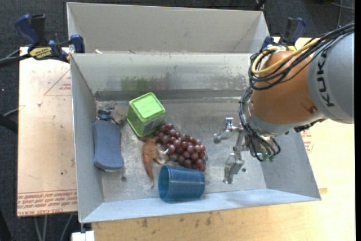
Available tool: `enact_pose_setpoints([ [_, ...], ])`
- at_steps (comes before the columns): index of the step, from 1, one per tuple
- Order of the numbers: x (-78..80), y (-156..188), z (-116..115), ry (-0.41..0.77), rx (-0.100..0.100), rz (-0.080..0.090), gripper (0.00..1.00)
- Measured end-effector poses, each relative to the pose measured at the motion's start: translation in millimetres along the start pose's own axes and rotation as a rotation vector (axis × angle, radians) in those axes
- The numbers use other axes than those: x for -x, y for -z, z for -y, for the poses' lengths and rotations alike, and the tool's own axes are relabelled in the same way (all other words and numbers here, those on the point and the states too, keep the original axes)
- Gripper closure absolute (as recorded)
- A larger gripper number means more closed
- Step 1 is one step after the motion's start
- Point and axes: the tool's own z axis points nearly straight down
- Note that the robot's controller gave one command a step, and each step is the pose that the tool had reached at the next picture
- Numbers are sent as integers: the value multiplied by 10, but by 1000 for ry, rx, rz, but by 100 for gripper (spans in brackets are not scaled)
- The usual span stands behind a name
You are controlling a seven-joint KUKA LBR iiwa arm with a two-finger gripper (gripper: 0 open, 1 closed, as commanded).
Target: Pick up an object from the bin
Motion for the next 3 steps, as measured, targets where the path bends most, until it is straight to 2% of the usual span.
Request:
enact_pose_setpoints([
  [1, 18, 30, 0, 1, -1, 7, 0],
  [2, 50, 43, -27, 10, -1, 5, 0],
  [3, -223, -745, -676, -66, 1, 9, 100],
])
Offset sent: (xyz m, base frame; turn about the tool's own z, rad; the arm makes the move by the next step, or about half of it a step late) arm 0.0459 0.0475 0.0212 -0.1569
